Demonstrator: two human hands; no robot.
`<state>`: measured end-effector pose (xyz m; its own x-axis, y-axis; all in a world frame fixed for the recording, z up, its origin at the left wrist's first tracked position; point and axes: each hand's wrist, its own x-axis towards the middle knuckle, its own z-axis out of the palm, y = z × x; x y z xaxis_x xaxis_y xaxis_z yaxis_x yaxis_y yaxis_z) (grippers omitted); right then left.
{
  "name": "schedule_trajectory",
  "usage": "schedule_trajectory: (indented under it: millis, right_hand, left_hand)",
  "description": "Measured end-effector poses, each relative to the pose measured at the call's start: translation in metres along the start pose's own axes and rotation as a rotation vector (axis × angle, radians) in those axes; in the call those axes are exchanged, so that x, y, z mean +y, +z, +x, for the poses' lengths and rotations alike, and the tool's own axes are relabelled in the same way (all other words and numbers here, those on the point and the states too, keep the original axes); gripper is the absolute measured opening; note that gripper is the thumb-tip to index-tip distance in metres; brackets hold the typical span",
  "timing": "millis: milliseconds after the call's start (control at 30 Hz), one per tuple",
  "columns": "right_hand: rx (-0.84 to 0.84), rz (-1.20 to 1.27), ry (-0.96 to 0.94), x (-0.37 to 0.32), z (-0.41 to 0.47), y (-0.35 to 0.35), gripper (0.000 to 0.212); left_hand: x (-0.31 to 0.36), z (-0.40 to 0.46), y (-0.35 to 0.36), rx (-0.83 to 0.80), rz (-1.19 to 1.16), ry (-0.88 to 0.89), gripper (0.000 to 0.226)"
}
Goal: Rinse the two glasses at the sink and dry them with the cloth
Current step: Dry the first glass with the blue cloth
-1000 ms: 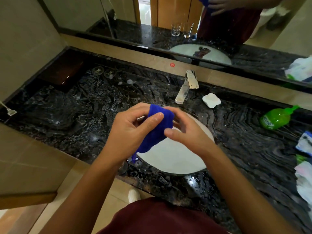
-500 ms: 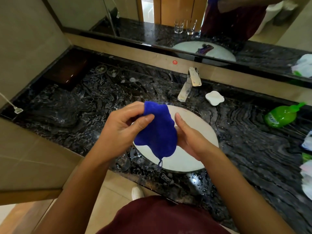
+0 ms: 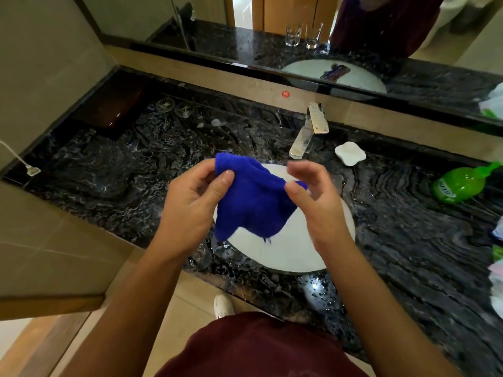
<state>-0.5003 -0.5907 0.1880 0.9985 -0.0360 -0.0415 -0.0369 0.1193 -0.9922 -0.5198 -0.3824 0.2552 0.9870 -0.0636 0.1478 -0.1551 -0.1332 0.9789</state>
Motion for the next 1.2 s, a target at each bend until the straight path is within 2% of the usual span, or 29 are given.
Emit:
schedule_trajectory:
  millis: [67, 100, 167, 233, 267, 300, 400, 467, 600, 700, 733, 800, 900, 1033, 1133, 1200]
  right_hand:
    - [-0.313, 0.308, 0.195, 0.009, 0.002, 0.006, 0.104]
    - [-0.428, 0.439, 0.298, 0.014, 0.000, 0.012, 0.116]
    - [-0.514, 0.596, 0.454, 0.023, -0.008, 0.024, 0.127]
    - [-0.502, 0.660, 0.539, 0.033, -0.019, 0.036, 0.136]
    - [-0.485, 0.663, 0.542, 0.037, -0.023, 0.041, 0.134]
    - [-0.434, 0.627, 0.539, 0.037, -0.026, 0.046, 0.124]
    - [-0.235, 0.538, 0.551, 0.035, -0.025, 0.052, 0.067]
    - [-0.163, 0.521, 0.547, 0.032, -0.024, 0.050, 0.054]
    - [-0.100, 0.506, 0.562, 0.028, -0.023, 0.044, 0.047]
    - [-0.017, 0.498, 0.583, 0.033, -0.019, 0.032, 0.039]
    - [0.013, 0.492, 0.580, 0.037, -0.018, 0.027, 0.040]
    - [0.040, 0.470, 0.576, 0.048, -0.017, 0.018, 0.042]
    - [0.039, 0.383, 0.608, 0.067, -0.021, 0.007, 0.026]
    - [0.039, 0.326, 0.651, 0.082, -0.030, 0.000, 0.023]
    - [0.037, 0.299, 0.663, 0.088, -0.035, 0.001, 0.041]
    - [0.036, 0.291, 0.665, 0.091, -0.037, 0.003, 0.041]
  left_hand:
    - [0.003, 0.001, 0.004, -0.002, -0.206, -0.096, 0.017]
    - [0.005, 0.002, 0.005, 0.007, -0.296, -0.141, 0.017]
    - [0.007, 0.003, 0.005, 0.035, -0.369, -0.194, 0.024]
    - [0.006, 0.003, 0.001, 0.058, -0.254, -0.189, 0.022]
    - [0.005, 0.002, -0.002, 0.061, -0.162, -0.176, 0.018]
    - [0.004, 0.001, -0.005, 0.066, -0.081, -0.169, 0.016]
    - [-0.005, -0.005, -0.019, 0.084, 0.101, -0.185, 0.021]
    - [-0.013, -0.009, -0.026, 0.076, 0.184, -0.222, 0.022]
    - [-0.046, -0.020, -0.034, 0.093, 0.189, -0.314, 0.010]
    - [-0.086, -0.038, -0.038, 0.223, 0.419, -0.281, 0.010]
    - [-0.100, -0.045, -0.040, 0.201, 0.556, -0.262, 0.016]
    - [-0.126, -0.060, -0.045, 0.015, 0.852, -0.237, 0.048]
    - [-0.156, -0.078, -0.052, -0.156, 1.036, -0.260, 0.080]
    - [-0.174, -0.090, -0.054, -0.182, 1.149, -0.294, 0.088]
    - [-0.181, -0.093, -0.054, -0.209, 1.135, -0.329, 0.089]
    - [-0.185, -0.093, -0.052, -0.227, 1.148, -0.347, 0.089]
